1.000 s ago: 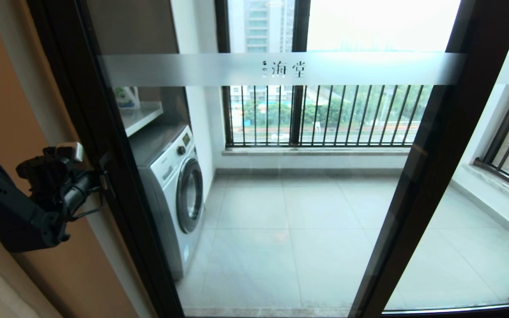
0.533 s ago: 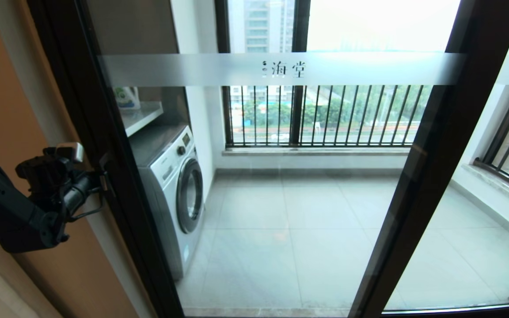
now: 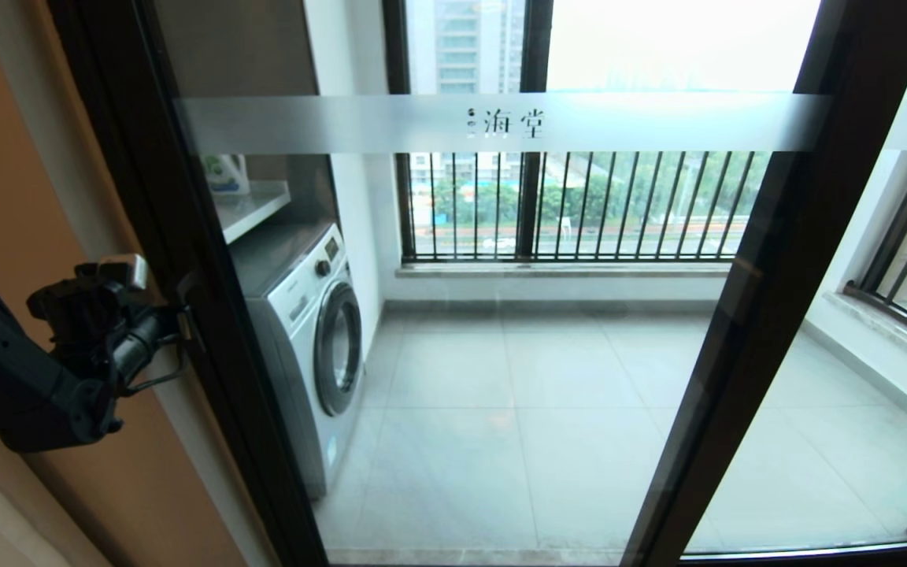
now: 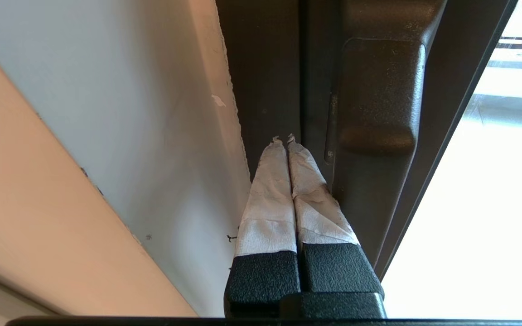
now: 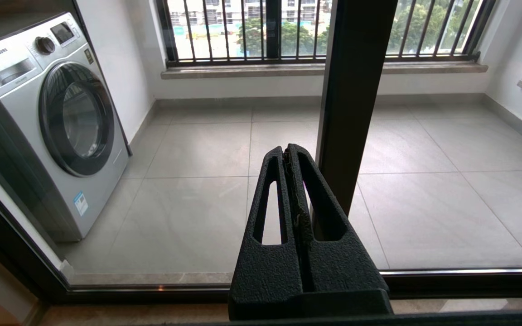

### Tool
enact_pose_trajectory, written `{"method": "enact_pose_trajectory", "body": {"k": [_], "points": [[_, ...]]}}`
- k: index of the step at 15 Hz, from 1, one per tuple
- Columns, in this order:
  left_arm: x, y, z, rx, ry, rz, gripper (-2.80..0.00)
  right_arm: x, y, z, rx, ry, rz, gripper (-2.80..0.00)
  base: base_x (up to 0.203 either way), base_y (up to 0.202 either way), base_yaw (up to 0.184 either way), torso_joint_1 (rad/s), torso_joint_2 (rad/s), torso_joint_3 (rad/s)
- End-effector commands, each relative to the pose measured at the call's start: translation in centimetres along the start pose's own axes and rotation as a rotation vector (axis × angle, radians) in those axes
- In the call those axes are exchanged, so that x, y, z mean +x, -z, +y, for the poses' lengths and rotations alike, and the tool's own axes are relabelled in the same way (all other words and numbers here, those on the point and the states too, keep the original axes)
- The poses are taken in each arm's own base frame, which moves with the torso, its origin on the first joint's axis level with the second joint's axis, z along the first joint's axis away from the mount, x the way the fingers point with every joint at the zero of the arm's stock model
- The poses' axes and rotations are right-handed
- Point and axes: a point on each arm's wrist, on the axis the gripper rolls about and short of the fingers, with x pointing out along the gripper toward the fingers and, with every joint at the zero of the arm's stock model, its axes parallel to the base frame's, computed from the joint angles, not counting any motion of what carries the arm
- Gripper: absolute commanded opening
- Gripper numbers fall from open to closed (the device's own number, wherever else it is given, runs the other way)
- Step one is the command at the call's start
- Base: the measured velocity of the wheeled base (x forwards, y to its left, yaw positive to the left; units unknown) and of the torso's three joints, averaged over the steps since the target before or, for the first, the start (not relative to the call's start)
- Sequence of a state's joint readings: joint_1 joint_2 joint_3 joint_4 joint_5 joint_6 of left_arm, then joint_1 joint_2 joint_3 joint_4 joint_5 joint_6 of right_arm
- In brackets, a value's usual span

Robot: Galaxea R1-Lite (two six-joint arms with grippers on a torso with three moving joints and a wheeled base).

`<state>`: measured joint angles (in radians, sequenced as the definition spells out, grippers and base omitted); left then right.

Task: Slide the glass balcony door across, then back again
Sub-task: Open the slid door

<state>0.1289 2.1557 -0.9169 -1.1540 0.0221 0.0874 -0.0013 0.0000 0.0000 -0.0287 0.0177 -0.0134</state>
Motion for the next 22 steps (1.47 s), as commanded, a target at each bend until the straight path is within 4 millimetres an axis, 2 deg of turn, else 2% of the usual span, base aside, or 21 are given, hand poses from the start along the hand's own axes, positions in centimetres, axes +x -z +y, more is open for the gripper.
{"method": "enact_pose_trajectory", "body": {"k": [1,15,22], "points": [[-0.7,-0.7,-5.8,0.012,0.146,-0.021,-2.80,0.1,0.3,0.0,0.000,-0.002,0.010,-2.80,0.000,0.000,0.000,0.000,0.00,0.000],[-1.7,-0.6,-8.4,0.016,0.216,-0.028,-2.80,0.1,0.3,0.0,0.000,-0.001,0.011,-2.80,0.000,0.000,0.000,0.000,0.00,0.000],[-1.9,-0.5,-8.7,0.017,0.226,-0.025,-2.80,0.1,0.3,0.0,0.000,-0.002,0.012,-2.80,0.000,0.000,0.000,0.000,0.00,0.000]]}}
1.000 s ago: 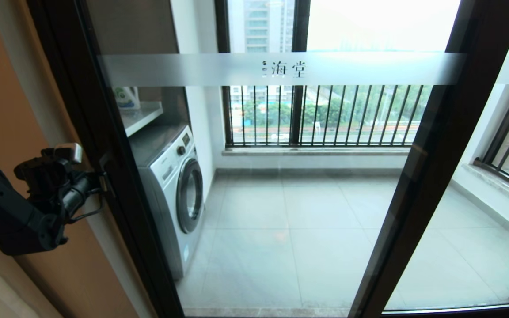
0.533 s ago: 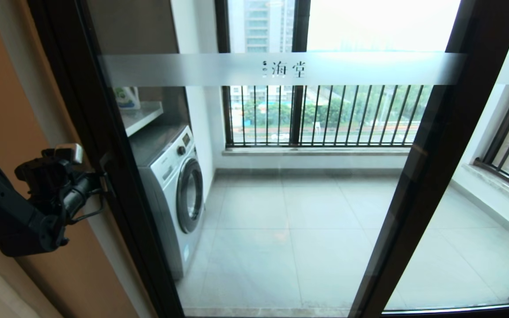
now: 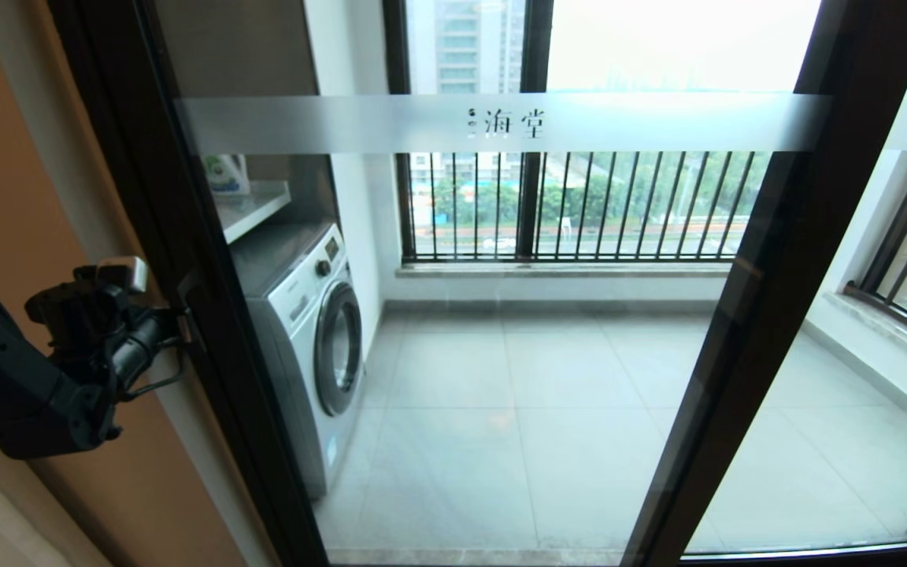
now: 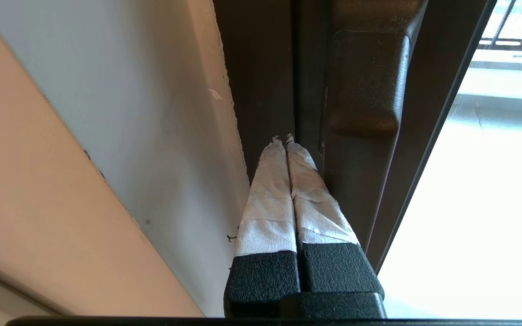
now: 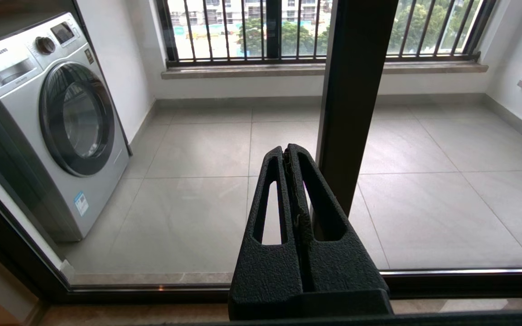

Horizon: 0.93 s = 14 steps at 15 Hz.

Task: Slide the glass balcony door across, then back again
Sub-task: Open the slid door

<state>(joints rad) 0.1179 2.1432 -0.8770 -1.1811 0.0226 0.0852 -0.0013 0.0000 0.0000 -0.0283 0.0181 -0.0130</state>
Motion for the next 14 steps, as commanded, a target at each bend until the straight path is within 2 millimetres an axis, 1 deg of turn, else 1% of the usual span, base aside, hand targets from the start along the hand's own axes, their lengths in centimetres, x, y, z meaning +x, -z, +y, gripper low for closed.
{"method": "enact_pose_trajectory", "body": {"k": [1,14], "points": [[-1.2,-0.7,-8.5,0.019,0.219,-0.024,-2.80,0.1,0.3,0.0,-0.001,0.000,0.011,-2.80,0.000,0.000,0.000,0.000,0.00,0.000],[-1.5,-0.9,-9.9,0.021,0.234,-0.034,-2.80,0.1,0.3,0.0,-0.001,0.000,0.010,-2.80,0.000,0.000,0.000,0.000,0.00,0.000]]}}
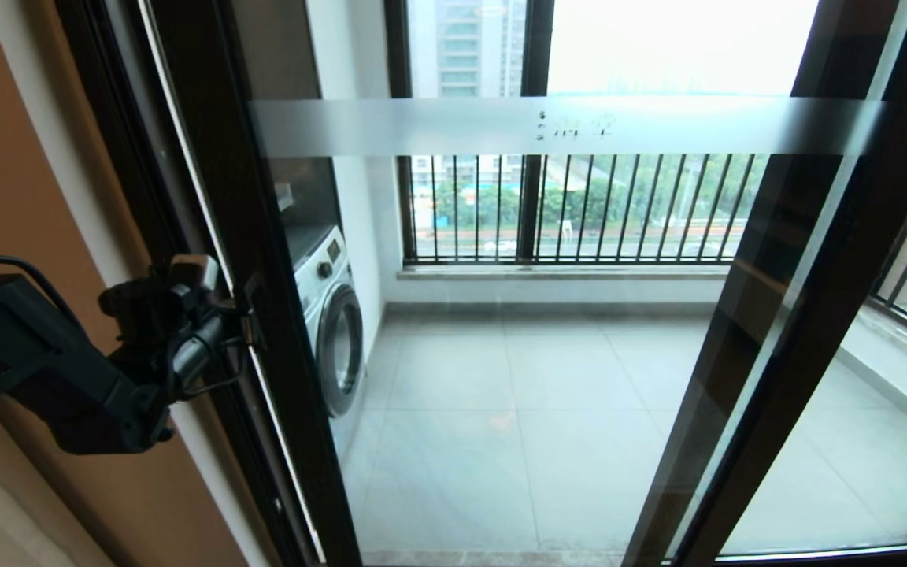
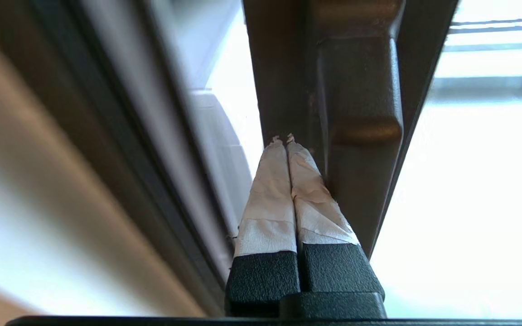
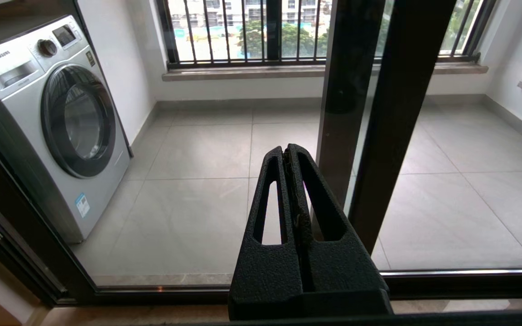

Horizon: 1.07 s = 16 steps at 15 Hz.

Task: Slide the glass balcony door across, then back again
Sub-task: Open the slid door

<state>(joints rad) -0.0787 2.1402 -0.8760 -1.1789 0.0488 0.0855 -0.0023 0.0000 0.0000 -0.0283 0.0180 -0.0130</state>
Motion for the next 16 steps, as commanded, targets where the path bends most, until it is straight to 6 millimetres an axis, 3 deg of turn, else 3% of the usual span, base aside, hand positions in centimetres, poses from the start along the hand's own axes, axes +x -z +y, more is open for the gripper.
{"method": "enact_pose_trajectory", "body": {"k": [1,4,13,16], "points": [[-0.1,-0.3,-2.6,0.005,0.068,-0.020,-2.80,0.1,0.3,0.0,-0.001,-0.001,0.011,-2.80,0.000,0.000,0.000,0.000,0.00,0.000],[-0.1,-0.7,-3.5,0.007,0.086,-0.032,-2.80,0.1,0.3,0.0,-0.001,-0.001,0.011,-2.80,0.000,0.000,0.000,0.000,0.00,0.000],[-0.1,-1.7,-8.5,0.013,0.139,-0.067,-2.80,0.1,0.3,0.0,-0.001,-0.001,0.011,-2.80,0.000,0.000,0.000,0.000,0.00,0.000],[-0.3,-1.9,-8.7,0.013,0.130,-0.066,-2.80,0.1,0.3,0.0,-0.001,-0.001,0.010,-2.80,0.000,0.000,0.000,0.000,0.00,0.000]]}}
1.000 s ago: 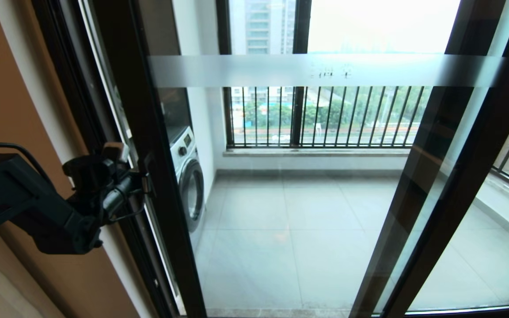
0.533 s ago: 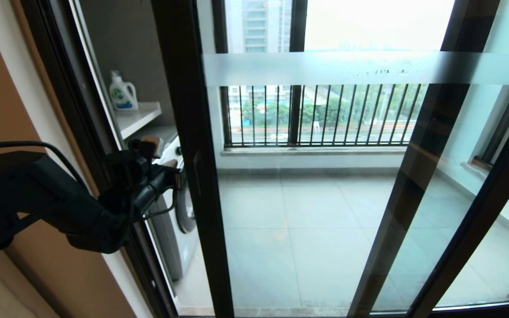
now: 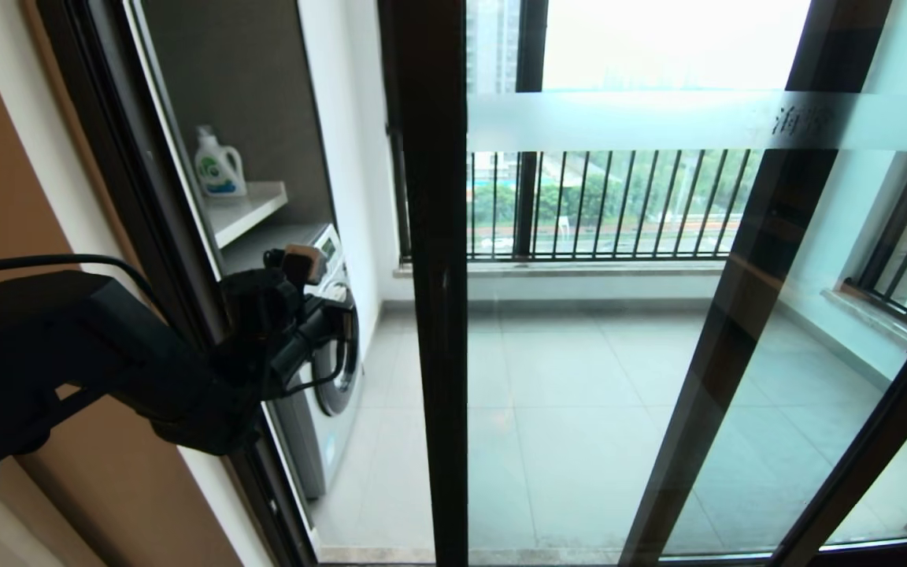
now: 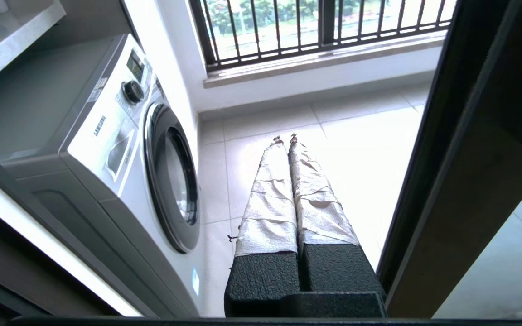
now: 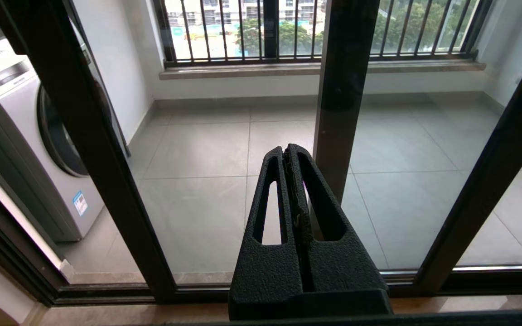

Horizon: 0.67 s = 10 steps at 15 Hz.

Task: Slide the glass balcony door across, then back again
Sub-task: Open the slid door

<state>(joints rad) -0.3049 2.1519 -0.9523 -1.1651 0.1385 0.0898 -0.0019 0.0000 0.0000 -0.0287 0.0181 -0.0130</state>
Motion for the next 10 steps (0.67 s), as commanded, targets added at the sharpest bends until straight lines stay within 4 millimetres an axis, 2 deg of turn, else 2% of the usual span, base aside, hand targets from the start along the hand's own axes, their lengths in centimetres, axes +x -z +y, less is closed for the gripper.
{"method": "enact_pose_trajectory", "body": {"k": [1,6,10], "points": [[-0.1,-0.2,0.0,0.000,-0.006,-0.006,-2.80,0.1,0.3,0.0,-0.001,-0.001,0.011,-2.80,0.000,0.000,0.000,0.000,0.00,0.000],[-1.1,-2.1,0.4,-0.006,-0.090,-0.035,-2.80,0.1,0.3,0.0,-0.001,-0.001,0.010,-2.80,0.000,0.000,0.000,0.000,0.00,0.000],[-4.9,-4.6,1.1,-0.018,-0.091,-0.065,-2.80,0.1,0.3,0.0,-0.001,-0.001,0.010,-2.80,0.000,0.000,0.000,0.000,0.00,0.000]]}}
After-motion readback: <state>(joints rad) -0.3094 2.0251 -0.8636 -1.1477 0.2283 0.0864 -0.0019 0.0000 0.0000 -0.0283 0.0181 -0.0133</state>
